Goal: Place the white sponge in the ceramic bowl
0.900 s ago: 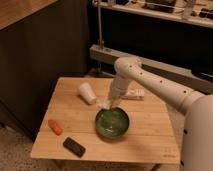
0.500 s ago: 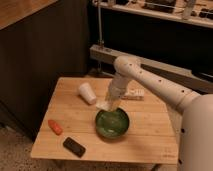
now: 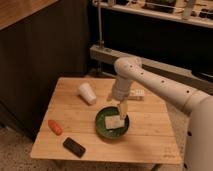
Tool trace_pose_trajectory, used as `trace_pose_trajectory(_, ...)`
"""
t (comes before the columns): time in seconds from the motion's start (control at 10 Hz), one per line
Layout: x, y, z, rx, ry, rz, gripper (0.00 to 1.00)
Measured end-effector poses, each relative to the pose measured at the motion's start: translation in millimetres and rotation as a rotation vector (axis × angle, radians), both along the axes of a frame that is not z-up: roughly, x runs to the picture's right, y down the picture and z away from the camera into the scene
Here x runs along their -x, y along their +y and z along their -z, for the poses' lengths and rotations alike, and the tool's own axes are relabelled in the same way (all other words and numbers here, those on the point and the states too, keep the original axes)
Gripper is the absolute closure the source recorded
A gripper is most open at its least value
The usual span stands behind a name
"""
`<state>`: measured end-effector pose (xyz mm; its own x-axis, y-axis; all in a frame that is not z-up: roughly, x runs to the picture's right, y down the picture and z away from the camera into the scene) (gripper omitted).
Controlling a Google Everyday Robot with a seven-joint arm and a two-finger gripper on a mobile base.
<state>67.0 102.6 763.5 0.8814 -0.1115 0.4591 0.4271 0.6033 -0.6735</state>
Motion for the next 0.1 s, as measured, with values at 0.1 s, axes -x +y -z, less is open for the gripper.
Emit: trace_pose_trajectory(0.1, -6.8, 2.2, 4.7, 0.009, 0.013, 0.003, 0.2)
